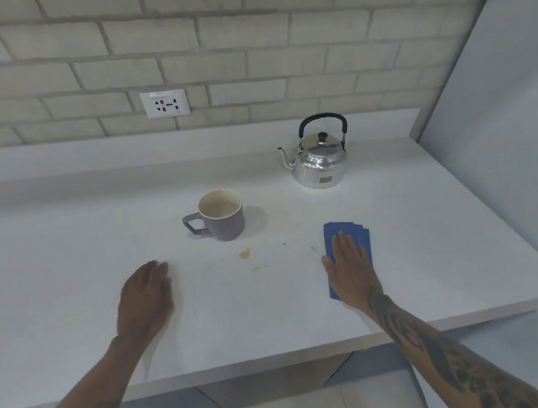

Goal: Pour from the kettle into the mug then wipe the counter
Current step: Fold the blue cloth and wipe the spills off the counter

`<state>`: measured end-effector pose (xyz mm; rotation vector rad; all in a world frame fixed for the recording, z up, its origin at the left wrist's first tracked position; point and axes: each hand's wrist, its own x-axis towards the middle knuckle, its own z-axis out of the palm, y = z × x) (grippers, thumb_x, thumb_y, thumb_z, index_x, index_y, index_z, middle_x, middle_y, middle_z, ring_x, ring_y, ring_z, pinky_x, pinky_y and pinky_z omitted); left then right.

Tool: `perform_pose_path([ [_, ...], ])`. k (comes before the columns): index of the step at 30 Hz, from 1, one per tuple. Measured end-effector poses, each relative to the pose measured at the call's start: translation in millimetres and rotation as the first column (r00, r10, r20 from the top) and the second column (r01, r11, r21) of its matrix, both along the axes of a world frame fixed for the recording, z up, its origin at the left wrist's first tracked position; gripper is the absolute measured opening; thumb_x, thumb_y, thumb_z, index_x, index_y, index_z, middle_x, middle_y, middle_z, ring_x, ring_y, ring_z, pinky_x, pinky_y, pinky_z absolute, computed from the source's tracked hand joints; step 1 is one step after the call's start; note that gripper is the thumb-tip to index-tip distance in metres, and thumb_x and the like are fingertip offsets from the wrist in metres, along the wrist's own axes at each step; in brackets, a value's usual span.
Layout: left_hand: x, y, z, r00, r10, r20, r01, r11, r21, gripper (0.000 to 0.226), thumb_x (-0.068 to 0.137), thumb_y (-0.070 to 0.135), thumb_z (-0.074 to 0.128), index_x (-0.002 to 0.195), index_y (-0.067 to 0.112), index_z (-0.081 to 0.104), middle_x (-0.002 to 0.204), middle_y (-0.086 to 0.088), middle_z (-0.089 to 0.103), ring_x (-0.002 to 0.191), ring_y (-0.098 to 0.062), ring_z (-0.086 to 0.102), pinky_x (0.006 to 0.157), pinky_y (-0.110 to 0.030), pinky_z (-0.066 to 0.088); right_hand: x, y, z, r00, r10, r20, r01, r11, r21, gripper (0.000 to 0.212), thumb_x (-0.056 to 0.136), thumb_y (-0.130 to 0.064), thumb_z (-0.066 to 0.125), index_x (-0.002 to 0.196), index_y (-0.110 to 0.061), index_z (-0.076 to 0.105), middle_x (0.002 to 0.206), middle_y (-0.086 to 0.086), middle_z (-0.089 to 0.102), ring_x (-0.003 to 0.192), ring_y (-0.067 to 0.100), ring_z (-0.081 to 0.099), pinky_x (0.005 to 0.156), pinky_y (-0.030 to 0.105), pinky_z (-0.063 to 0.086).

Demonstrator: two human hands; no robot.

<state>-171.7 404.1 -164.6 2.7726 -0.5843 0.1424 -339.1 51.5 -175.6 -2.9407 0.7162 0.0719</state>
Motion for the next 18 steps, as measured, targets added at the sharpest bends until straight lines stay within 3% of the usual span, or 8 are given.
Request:
perform_pose_path([
  [4, 3, 24, -20, 0.999, -0.029, -0.046, 0.03, 0.999, 0.041, 0.061, 0.095, 0.041, 0.014, 0.142, 0.014, 0.041, 0.15, -0.009, 0.041, 0.14, -0.027, 0.033, 0.114, -0.046, 0.026, 34, 4, -4, 0.993, 0.012, -0.117, -0.023, 0.996, -0.089, 0.047, 0.099, -0.023, 0.032, 0.14, 0.001, 0.037, 0.16, 0.027, 0.009, 0.148, 0.043, 0.007, 0.115, 0.056, 0.022],
  [6, 4, 25, -24, 0.997, -0.026, -0.076, 0.029, 0.999, 0.038, 0.065, 0.094, 0.045, 0.008, 0.147, 0.017, 0.034, 0.156, -0.006, 0.032, 0.145, -0.025, 0.025, 0.119, -0.044, 0.019, 56, 27, -1, 0.991, 0.007, -0.132, -0.018, 0.997, -0.075, 0.052, 0.099, -0.025, 0.028, 0.144, 0.002, 0.032, 0.16, 0.025, 0.009, 0.149, 0.041, 0.007, 0.116, 0.054, 0.02],
  [10, 3, 24, -23, 0.993, -0.013, -0.114, 0.014, 1.0, 0.006, 0.069, 0.092, 0.048, 0.003, 0.15, 0.021, 0.027, 0.16, -0.001, 0.024, 0.148, -0.02, 0.016, 0.121, -0.041, 0.011, 92, 91, -3, 0.994, 0.11, -0.023, -0.111, 0.994, -0.021, 0.061, 0.103, -0.03, 0.019, 0.153, 0.002, 0.006, 0.163, 0.019, 0.002, 0.151, 0.033, 0.002, 0.12, 0.048, 0.01],
  [13, 2, 23, -23, 0.992, -0.009, -0.124, 0.008, 1.0, -0.015, 0.069, 0.091, 0.048, 0.002, 0.15, 0.022, 0.026, 0.16, 0.001, 0.022, 0.149, -0.018, 0.014, 0.122, -0.039, 0.009, 92, 135, -8, 0.97, 0.245, -0.01, -0.245, 0.97, 0.008, 0.062, 0.099, -0.031, 0.021, 0.151, 0.003, 0.016, 0.162, 0.021, 0.001, 0.15, 0.035, 0.001, 0.12, 0.051, 0.008],
  [15, 2, 22, -24, 0.992, -0.01, -0.124, 0.006, 1.0, -0.03, 0.068, 0.092, 0.047, 0.004, 0.15, 0.022, 0.026, 0.16, 0.0, 0.022, 0.149, -0.018, 0.014, 0.122, -0.039, 0.009, 77, 151, -7, 0.946, 0.323, -0.014, -0.322, 0.946, 0.045, 0.069, 0.094, -0.033, 0.01, 0.151, 0.004, 0.018, 0.161, 0.021, 0.009, 0.15, 0.036, 0.01, 0.119, 0.051, 0.015],
  [18, 3, 23, -26, 0.992, -0.012, -0.128, 0.006, 0.999, -0.045, 0.066, 0.093, 0.048, 0.005, 0.151, 0.023, 0.025, 0.16, 0.001, 0.021, 0.149, -0.017, 0.013, 0.122, -0.039, 0.008, 39, 141, -8, 0.886, 0.463, 0.019, -0.464, 0.886, 0.015, 0.062, 0.096, -0.03, 0.017, 0.145, 0.003, 0.036, 0.154, 0.018, 0.035, 0.142, 0.033, 0.035, 0.116, 0.048, 0.032],
])
